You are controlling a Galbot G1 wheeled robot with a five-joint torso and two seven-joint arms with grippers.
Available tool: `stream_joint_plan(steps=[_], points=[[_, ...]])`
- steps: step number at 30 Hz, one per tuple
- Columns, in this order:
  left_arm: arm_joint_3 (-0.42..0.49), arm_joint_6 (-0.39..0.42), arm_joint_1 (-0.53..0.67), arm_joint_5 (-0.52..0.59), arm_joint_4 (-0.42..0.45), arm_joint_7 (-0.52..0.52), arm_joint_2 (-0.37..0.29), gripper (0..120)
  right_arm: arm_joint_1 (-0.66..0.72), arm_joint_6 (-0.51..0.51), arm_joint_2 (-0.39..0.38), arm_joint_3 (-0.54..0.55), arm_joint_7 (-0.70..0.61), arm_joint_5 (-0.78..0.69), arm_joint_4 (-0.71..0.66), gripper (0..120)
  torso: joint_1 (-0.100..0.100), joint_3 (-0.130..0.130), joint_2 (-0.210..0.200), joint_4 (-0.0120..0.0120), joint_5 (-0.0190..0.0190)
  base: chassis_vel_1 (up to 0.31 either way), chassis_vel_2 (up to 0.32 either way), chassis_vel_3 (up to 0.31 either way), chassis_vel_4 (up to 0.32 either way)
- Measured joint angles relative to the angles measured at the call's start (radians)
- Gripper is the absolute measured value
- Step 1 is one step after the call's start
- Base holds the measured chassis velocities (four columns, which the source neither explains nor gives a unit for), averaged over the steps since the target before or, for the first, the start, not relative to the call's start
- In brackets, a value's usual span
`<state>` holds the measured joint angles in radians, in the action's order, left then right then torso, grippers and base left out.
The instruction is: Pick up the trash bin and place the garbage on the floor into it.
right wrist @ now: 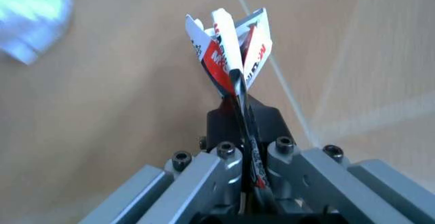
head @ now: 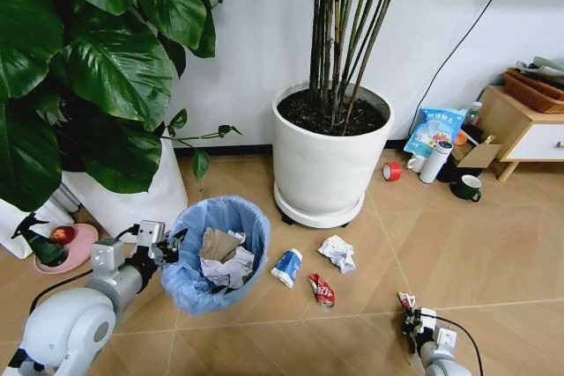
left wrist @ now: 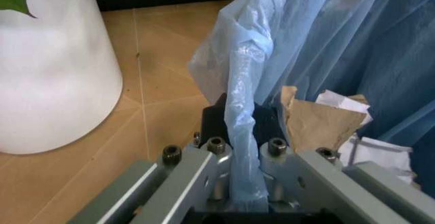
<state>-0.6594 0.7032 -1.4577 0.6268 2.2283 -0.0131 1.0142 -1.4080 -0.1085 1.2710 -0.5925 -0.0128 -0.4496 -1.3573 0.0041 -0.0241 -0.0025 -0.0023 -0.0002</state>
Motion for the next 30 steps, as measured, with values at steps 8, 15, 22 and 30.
stream_joint_plan(steps=[8, 15, 22, 30], points=[[0.005, 0.000, -0.002, -0.003, 0.000, -0.001, 0.001, 0, -0.022, -0.030, -0.058, 0.035, 0.041, -0.002, -0.230, 0, 0.000, 0.000, 0.000, 0.0000, 0.0002, 0.000, 0.000, 0.000, 0.000], [0.006, 0.000, -0.002, -0.003, -0.005, -0.002, -0.005, 0, -0.036, -0.068, -0.193, 0.089, 0.064, -0.035, -0.459, 0, 0.000, 0.000, 0.000, 0.0000, 0.0000, 0.000, 0.000, 0.000, 0.000], [0.028, 0.002, 0.017, 0.013, -0.036, -0.006, -0.025, 0, 0.023, -0.107, -0.336, 0.159, 0.103, -0.121, -0.681, 0, 0.000, 0.000, 0.000, 0.0001, -0.0011, 0.000, 0.000, 0.000, 0.000], [0.090, 0.017, 0.095, 0.103, -0.086, -0.045, -0.081, 0, 0.220, -0.103, -0.371, 0.295, 0.085, -0.254, -0.773, 0, 0.000, 0.000, 0.000, 0.0001, -0.0003, 0.000, 0.000, 0.000, 0.000]])
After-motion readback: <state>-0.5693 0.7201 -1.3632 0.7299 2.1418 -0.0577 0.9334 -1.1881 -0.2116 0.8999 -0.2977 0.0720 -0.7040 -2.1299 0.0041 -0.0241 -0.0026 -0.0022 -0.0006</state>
